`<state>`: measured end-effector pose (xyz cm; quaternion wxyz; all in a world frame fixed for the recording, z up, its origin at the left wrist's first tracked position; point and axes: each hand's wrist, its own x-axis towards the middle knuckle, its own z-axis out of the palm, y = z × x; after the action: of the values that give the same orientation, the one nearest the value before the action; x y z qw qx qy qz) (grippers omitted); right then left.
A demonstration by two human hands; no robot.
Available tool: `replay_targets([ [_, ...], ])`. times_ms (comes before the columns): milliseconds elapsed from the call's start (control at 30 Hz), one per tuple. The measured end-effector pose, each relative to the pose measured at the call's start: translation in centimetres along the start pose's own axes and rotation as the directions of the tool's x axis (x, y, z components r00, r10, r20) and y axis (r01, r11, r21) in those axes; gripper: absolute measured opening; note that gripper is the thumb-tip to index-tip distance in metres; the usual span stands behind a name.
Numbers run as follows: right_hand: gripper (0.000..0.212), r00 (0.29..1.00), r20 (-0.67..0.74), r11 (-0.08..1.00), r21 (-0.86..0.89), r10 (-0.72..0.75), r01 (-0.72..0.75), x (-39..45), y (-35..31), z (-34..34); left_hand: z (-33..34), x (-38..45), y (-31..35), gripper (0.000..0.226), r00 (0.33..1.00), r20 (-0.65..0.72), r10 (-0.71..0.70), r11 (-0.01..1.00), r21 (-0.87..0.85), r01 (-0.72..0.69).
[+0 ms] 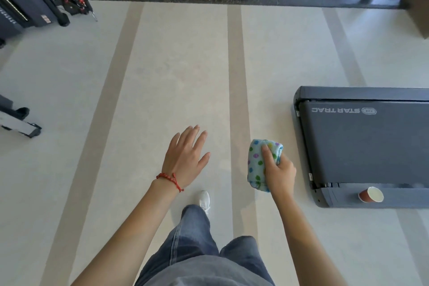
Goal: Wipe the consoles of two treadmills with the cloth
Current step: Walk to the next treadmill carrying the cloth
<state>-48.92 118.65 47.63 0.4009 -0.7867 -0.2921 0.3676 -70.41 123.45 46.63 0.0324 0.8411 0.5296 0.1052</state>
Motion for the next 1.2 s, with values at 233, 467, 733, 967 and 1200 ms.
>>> replay_targets([
  [233, 0.043, 0.992, -0.109, 0.997, 0.050, 0.058, -0.053, 7.7, -4.1, 1.6, 0.8, 11.9, -1.7, 0.051, 0.990, 0.025, 0.141, 0.990, -0.008, -0.141],
  [467, 0.040, 0.967, -0.235, 0.992, 0.099, 0.097, -0.075, 15.7, -5.7, -1.4, 3.4, 22.4, 1.3, 0.050, 0.964, 0.029, 0.264, 0.964, -0.050, -0.263],
  [733, 0.028, 0.945, -0.296, 0.981, 0.168, 0.143, -0.096, 24.0, -7.2, -7.5, 5.6, 33.1, 7.8, 0.050, 0.934, -0.009, 0.356, 0.931, -0.079, -0.356],
  [967, 0.028, 0.874, -0.429, 0.959, 0.254, 0.229, -0.126, 29.2, -7.4, -12.9, 6.8, 41.7, 15.2, 0.050, 0.856, 0.024, 0.516, 0.852, -0.121, -0.510],
  [1200, 0.034, 0.732, -0.573, 0.908, 0.390, 0.370, -0.154, 33.1, -6.5, -16.9, 9.4, 49.8, 22.2, 0.051, 0.703, 0.045, 0.710, 0.700, -0.163, -0.696],
])
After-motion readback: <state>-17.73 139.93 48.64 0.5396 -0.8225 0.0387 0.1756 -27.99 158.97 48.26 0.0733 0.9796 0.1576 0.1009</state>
